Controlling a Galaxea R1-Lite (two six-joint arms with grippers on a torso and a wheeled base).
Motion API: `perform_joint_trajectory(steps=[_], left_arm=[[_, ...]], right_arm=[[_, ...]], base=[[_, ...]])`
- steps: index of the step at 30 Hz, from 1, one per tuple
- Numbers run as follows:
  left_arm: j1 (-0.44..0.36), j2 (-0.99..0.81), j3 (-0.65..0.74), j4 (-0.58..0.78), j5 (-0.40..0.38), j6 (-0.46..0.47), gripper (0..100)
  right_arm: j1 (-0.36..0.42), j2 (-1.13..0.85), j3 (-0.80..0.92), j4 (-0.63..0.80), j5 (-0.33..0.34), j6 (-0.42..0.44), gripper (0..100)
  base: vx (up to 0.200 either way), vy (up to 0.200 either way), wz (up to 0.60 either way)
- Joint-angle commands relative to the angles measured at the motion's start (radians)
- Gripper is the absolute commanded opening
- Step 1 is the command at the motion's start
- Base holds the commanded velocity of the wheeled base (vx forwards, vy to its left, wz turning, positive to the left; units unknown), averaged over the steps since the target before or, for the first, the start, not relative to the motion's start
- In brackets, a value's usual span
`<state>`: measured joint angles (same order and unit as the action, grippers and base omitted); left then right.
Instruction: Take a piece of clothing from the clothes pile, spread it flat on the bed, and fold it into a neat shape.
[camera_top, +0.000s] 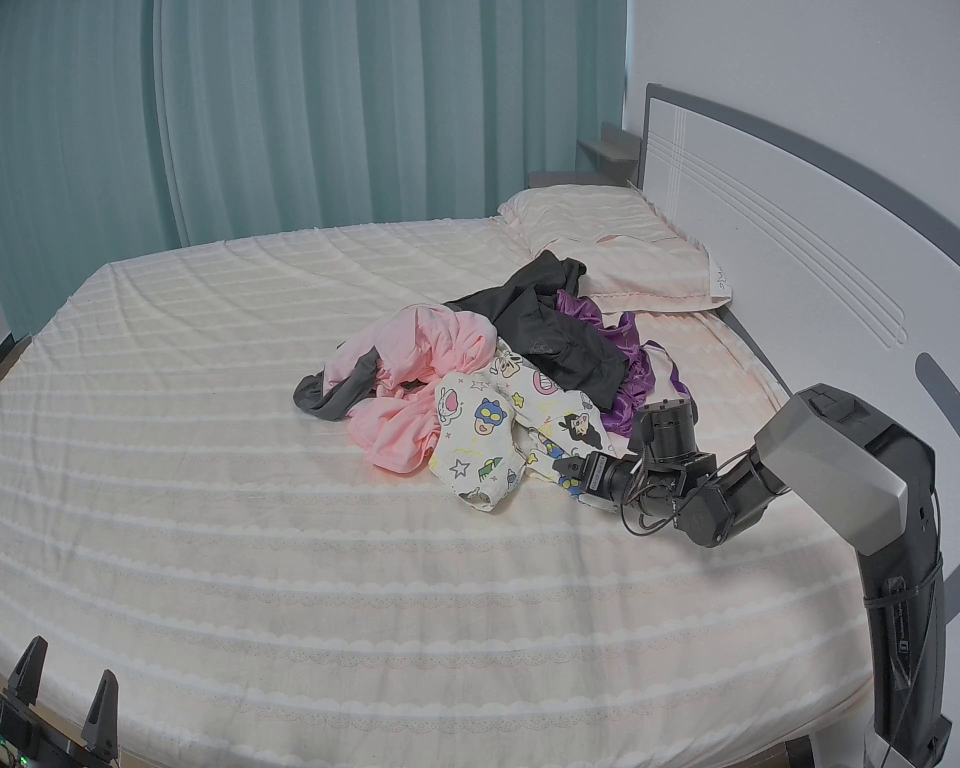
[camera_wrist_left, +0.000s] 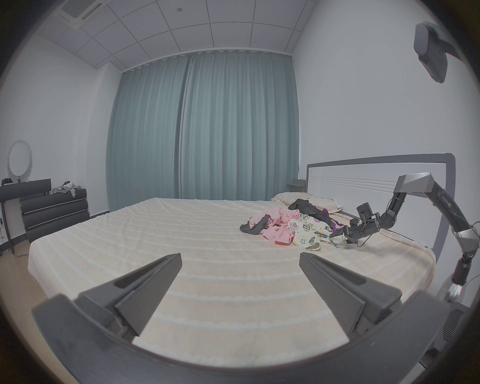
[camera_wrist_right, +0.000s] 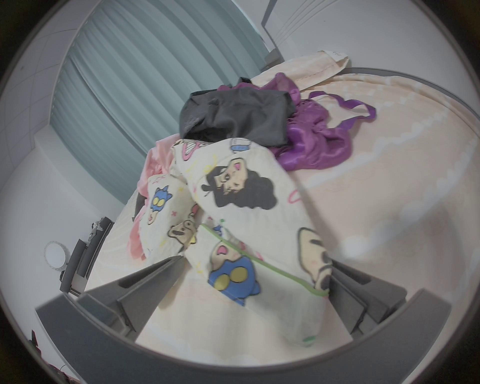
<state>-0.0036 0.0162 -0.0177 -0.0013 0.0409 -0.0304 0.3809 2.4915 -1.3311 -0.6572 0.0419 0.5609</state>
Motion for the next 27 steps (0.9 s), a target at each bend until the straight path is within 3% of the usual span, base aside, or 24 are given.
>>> perform_joint_trajectory(steps=[1, 4, 5, 20, 27], left_arm=[[0.001, -0.016, 0.018, 0.0, 0.001, 0.0, 100], [0.001, -0.016, 0.018, 0.0, 0.001, 0.0, 100], [0.001, -0.016, 0.018, 0.0, 0.001, 0.0, 100], [0.001, -0.016, 0.018, 0.0, 0.001, 0.001, 100], [0.001, -0.016, 0.018, 0.0, -0.001, 0.01, 100]], right_arm=[[0.015, 0.023, -0.048, 0.002, -0.002, 0.002, 100], [0.018, 0.032, -0.071, 0.007, -0.019, -0.001, 100], [0.018, 0.033, -0.073, 0.014, -0.02, -0.001, 0], [0.013, -0.102, 0.059, 0.025, -0.03, 0.01, 0], [0.018, -0.287, 0.283, 0.005, 0.096, 0.068, 0]], base=[[0.0, 0.0, 0.0], [0.0, 0.0, 0.0], [0.0, 0.0, 0.0], [0.0, 0.0, 0.0], [0.0, 0.0, 0.0]])
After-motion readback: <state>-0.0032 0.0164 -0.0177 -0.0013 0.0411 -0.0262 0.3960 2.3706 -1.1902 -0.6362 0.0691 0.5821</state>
